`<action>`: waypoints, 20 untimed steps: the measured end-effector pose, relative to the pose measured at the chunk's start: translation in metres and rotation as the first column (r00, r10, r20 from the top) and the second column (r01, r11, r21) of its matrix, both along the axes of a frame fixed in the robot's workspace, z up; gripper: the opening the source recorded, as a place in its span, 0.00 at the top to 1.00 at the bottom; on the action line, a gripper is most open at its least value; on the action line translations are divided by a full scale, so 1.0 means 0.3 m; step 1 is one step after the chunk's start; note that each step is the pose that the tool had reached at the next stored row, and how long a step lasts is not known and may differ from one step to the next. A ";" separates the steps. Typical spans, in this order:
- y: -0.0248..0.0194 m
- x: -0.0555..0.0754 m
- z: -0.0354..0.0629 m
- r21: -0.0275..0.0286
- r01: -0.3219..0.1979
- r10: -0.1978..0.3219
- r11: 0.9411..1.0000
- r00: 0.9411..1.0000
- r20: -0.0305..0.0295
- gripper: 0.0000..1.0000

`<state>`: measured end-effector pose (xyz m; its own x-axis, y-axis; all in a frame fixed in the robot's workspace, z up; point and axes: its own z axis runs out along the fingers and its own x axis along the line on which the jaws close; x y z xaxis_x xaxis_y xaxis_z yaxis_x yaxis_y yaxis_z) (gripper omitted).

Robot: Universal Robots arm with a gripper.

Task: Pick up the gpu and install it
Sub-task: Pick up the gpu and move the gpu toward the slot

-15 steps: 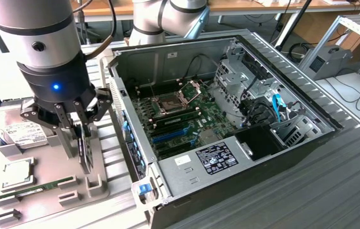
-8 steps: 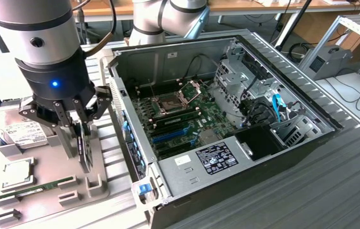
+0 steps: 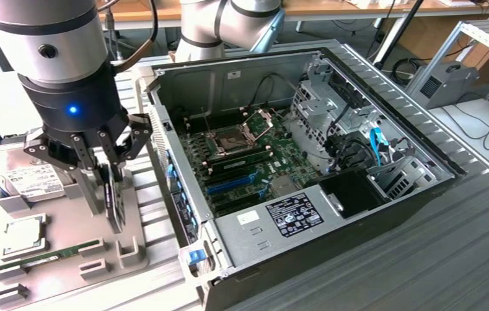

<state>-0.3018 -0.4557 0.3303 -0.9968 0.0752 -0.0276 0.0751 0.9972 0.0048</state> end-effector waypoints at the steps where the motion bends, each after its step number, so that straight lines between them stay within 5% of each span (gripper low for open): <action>1: 0.000 0.000 0.003 0.000 0.000 0.000 1.000 1.000 0.000 0.74; 20: 0.000 0.000 0.054 0.000 0.000 0.000 1.000 1.000 0.000 0.74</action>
<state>-0.3018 -0.4556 0.3464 -0.9968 0.0753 -0.0275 0.0752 0.9972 0.0047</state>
